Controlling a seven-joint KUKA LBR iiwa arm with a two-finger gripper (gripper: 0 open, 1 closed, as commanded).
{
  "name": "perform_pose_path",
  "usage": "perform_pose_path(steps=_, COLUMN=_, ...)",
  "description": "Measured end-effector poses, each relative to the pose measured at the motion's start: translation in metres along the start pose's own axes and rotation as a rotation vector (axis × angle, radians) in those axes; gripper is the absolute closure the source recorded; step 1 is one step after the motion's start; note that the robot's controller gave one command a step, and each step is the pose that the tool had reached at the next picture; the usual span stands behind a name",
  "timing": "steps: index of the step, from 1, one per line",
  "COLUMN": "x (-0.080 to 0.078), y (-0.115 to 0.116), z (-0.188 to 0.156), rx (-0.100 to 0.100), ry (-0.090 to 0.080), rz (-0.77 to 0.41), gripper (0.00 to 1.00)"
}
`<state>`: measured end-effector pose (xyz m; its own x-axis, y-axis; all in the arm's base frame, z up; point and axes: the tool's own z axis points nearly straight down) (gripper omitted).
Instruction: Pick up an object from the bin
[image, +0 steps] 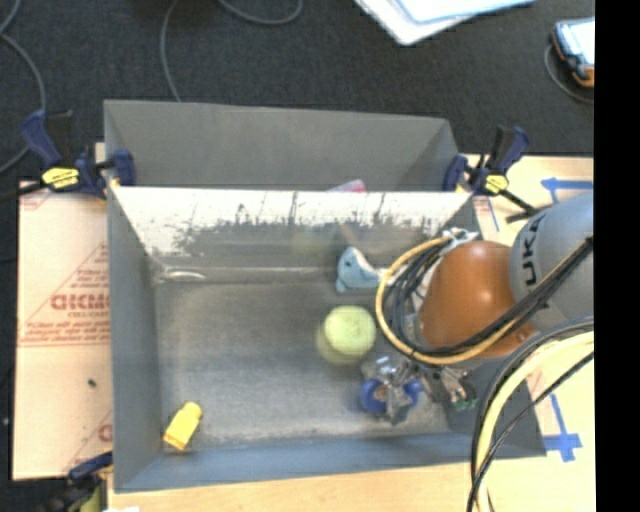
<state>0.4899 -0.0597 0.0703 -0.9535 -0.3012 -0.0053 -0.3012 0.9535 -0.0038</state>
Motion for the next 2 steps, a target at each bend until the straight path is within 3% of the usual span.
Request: perform_pose_path(steps=2, x=-0.0068, y=-0.0077, z=0.0002, rx=0.001, ry=-0.004, rz=-0.031, gripper=1.00)
